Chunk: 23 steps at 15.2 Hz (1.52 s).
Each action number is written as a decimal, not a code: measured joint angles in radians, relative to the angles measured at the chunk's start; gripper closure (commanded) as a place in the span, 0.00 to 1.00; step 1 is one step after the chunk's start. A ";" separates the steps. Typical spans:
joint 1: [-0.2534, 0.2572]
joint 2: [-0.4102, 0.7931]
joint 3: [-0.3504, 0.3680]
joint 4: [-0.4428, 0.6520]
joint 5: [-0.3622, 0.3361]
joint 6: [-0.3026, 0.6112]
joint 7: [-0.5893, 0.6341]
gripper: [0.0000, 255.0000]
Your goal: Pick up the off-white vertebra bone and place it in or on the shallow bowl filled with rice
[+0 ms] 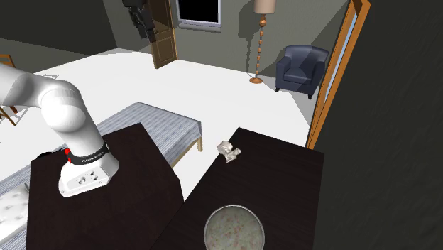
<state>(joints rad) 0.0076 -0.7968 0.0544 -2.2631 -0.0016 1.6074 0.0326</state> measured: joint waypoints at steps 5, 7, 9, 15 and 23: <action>-0.026 0.061 0.005 -0.040 -0.014 0.082 0.037 0.00; -0.043 0.093 0.006 -0.074 -0.023 0.136 0.060 0.00; -0.059 0.141 0.011 -0.092 -0.033 0.190 0.089 0.00; -0.117 0.289 0.008 -0.140 -0.073 0.349 0.164 0.00; -0.187 0.545 0.008 -0.123 -0.138 0.535 0.296 0.00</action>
<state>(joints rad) -0.1796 -0.2517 0.0620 -2.3864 -0.1395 2.1423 0.3288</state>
